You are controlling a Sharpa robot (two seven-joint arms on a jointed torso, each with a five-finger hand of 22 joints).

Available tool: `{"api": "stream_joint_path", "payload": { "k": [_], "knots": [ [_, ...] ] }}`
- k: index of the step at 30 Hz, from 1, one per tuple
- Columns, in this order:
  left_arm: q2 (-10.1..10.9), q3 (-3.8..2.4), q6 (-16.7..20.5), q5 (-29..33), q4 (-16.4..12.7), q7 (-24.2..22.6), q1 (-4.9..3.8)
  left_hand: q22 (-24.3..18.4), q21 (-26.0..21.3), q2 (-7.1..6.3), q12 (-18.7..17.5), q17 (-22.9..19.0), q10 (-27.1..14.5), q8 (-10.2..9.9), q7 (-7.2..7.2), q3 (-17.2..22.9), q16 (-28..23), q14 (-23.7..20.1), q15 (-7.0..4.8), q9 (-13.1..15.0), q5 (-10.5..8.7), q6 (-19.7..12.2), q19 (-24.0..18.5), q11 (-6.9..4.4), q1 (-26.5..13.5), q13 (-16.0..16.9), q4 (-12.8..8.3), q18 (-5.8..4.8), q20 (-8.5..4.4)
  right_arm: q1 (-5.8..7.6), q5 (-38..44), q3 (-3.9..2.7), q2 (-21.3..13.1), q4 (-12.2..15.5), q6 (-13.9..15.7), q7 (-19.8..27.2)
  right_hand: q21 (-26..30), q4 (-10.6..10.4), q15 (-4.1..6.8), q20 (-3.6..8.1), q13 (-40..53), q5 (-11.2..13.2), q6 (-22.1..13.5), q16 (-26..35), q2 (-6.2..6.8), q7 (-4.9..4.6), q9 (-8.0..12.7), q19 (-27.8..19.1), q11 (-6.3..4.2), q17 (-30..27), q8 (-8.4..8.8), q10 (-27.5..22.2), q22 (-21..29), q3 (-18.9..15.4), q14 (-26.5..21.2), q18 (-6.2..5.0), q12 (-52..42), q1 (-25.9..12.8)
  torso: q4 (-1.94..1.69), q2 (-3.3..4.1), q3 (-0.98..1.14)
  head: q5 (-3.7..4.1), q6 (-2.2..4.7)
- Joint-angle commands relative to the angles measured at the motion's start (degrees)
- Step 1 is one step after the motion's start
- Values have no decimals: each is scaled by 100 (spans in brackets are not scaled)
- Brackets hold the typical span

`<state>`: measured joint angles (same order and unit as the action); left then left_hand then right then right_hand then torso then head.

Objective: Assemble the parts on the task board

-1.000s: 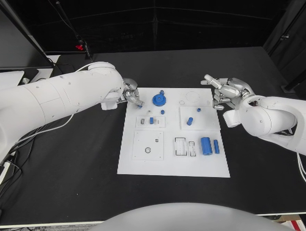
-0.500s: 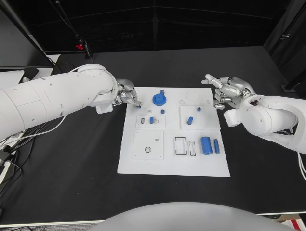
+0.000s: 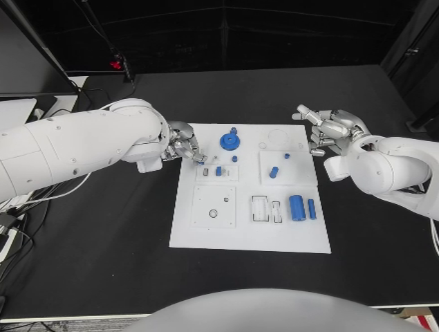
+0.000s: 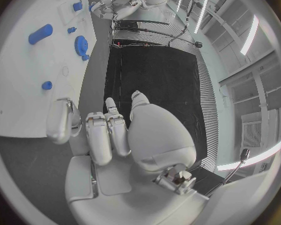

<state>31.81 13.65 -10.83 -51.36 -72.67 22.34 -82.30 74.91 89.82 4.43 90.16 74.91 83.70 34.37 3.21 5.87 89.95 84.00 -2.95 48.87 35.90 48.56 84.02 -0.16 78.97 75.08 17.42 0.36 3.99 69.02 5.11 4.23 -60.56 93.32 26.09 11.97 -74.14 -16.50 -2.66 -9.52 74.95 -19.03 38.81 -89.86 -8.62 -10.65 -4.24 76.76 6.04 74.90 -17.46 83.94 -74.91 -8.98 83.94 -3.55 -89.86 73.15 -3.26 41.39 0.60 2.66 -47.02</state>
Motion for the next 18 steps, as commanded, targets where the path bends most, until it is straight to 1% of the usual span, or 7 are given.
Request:
{"api": "stream_joint_path", "payload": {
  "k": [1, 4, 9, 11, 13, 18],
  "knots": [
    [41, -4, 131, -49, -129, 397, -6, 1509, 18, 287, -16, 1509, 630, 36, -29, 117, 5, 600, -44, 10, 38, 23, 598, -20, 369, 1492, -69, -36, -23, 4, 6, -2, -4, 14, 11, 41, 35, -4, -54, 12, 1505, -26, -25, -14, -6, 6, 0, -37, 38, 1510, -14, 606, -882, -22, 606, -96, -14, 29, 3, 2, -4, -7, -7],
    [52, -3, 145, -78, -176, 458, 1, 1509, 18, 259, -16, 1509, 630, 32, -29, 172, 5, 600, -44, 25, 39, 18, 598, -19, 394, 1492, -75, -36, -21, 1, 6, -2, -5, 15, 11, 41, 35, -4, -54, 12, 1505, -26, -25, -14, -6, 6, 0, -37, 38, 1510, -14, 606, -882, -22, 606, -96, -14, 29, 1, 1, -1, -21, -28],
    [43, -3, 162, -218, -216, 511, 20, 1509, 18, 246, -16, 1509, 630, 31, -27, 205, 5, 600, -44, 33, 40, 16, 598, -18, 408, 1492, -75, -36, -19, -6, 6, -2, -5, 19, 7, 43, 35, -4, -54, 12, 1505, -26, -25, -14, -6, 6, 0, -37, 38, 1510, -14, 606, -882, -22, 606, -96, -14, 29, 8, 1, -1, -36, -36],
    [33, -3, 144, -274, -230, 522, 27, 1509, 18, 246, -16, 1509, 630, 31, -27, 205, 5, 600, -44, 33, 40, 16, 598, -18, 408, 1492, -75, -36, -19, -8, 6, -2, -6, 20, 5, 43, 35, -4, -54, 12, 1505, -26, -25, -14, -6, 6, 0, -37, 38, 1510, -14, 606, -882, -22, 606, -96, -14, 29, 8, 1, -1, -36, -36],
    [20, -3, 109, -308, -234, 518, 34, 1509, 18, 243, -16, 1509, 630, 31, -27, 210, 5, 600, -44, 34, 40, 16, 598, -18, 410, 1492, -75, -36, -18, -10, 6, -2, -7, 22, 4, 42, 35, -4, -54, 12, 1505, -26, -25, -14, -6, 6, 0, -37, 38, 1510, -14, 606, -882, -22, 606, -96, -14, 29, 4, 1, -1, -42, -51],
    [4, -2, 36, -343, -244, 527, 52, 1509, 18, 238, -16, 1509, 630, 30, -24, 236, 5, 600, -44, 41, 40, 15, 598, -17, 417, 1492, -71, -36, -16, -14, 6, -2, -8, 22, 4, 41, 35, -4, -54, 12, 1505, -26, -25, -14, -6, 6, 0, -37, 38, 1510, -14, 606, -882, -22, 606, -96, -14, 29, 10, 2, -2, -52, -60]
  ]
}}
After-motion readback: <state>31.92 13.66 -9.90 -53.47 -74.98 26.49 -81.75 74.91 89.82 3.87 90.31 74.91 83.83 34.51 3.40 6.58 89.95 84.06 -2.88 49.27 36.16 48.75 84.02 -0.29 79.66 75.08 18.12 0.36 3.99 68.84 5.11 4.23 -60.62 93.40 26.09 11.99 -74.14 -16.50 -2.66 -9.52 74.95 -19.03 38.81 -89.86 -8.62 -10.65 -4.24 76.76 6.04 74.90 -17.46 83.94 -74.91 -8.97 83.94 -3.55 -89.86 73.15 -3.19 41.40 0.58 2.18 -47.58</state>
